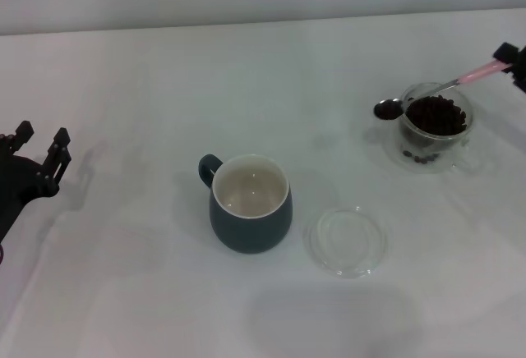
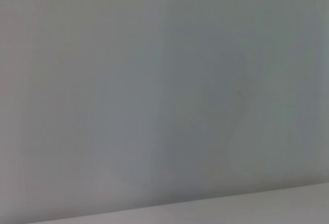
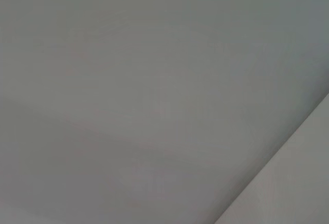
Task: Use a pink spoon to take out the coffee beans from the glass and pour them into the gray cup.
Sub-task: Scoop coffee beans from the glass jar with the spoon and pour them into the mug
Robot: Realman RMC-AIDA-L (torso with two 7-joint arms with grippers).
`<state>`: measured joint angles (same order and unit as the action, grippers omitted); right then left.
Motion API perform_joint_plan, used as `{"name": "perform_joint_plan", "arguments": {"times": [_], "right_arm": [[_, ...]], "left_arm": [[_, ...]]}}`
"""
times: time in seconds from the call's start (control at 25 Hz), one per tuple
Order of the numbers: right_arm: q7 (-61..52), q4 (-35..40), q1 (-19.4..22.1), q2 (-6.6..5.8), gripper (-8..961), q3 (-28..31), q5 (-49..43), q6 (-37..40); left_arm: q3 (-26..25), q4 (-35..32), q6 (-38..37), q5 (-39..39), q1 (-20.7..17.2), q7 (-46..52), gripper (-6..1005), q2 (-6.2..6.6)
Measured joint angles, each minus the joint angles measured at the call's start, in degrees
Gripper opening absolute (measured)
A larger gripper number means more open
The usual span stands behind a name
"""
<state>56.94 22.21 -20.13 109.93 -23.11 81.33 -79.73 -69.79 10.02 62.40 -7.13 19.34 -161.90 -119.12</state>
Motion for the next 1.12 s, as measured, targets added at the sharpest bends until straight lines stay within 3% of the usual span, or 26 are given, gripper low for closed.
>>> {"name": "perform_joint_plan", "arguments": {"times": [0.56, 1.12], "right_arm": [[1.6, 0.1, -2.9, 4.60, 143, -3.6, 0.0, -3.4], [4.3, -6.2, -6.9, 5.59, 143, -8.1, 0.4, -3.6]], "left_arm": [[0.2, 0.0, 0.0, 0.2, -0.4, 0.0, 522, -0.07], [0.0, -0.7, 0.0, 0.3, -0.3, 0.0, 522, -0.06]]}}
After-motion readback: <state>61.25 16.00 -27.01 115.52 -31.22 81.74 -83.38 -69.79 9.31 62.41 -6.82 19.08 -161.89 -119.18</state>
